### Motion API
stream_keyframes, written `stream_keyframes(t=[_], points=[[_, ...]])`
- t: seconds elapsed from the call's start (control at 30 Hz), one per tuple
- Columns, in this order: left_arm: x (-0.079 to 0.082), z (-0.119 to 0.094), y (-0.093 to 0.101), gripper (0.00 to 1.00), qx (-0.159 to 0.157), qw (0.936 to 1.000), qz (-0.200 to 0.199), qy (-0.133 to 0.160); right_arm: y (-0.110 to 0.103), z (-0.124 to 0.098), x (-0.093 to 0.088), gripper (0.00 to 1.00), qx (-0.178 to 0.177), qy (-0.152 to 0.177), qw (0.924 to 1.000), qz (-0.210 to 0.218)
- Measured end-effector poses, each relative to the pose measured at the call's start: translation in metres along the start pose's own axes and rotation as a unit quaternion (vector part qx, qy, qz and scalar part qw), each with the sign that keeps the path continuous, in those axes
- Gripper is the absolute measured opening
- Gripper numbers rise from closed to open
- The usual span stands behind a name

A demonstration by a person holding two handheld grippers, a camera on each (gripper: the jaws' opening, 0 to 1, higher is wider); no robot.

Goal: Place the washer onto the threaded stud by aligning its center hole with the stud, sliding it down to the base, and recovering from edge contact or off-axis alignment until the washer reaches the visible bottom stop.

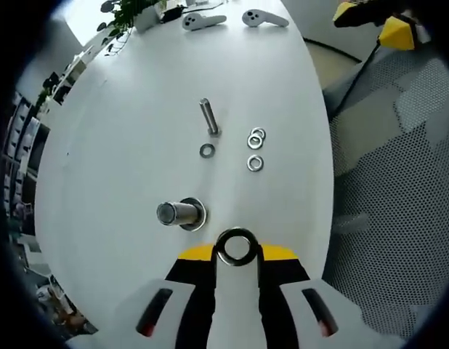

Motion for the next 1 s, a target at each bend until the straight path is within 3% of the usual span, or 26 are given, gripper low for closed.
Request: stream_keyframes(t=[0.3, 1.0], points=[[0.008, -0.019, -0.011, 0.19, 0.021, 0.9996, 0.000, 0.020, -0.001, 0.001, 0.000, 0.34, 0.004, -0.002, 1.0000, -0.004], [0.026, -0.022, -0.036, 0.19, 0.034, 0.9990, -0.010, 0.026, 0.003, -0.001, 0.001, 0.34, 0.004, 0.002, 1.0000, 0.003]])
Point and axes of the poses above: the point that each gripper's makers call its tool centre point, and the gripper's own axes: z roughly forward along the fingers, y roughly to its right, x roughly out of its top, the point moved 10 cm from there along -z, roughly backward along the fingers
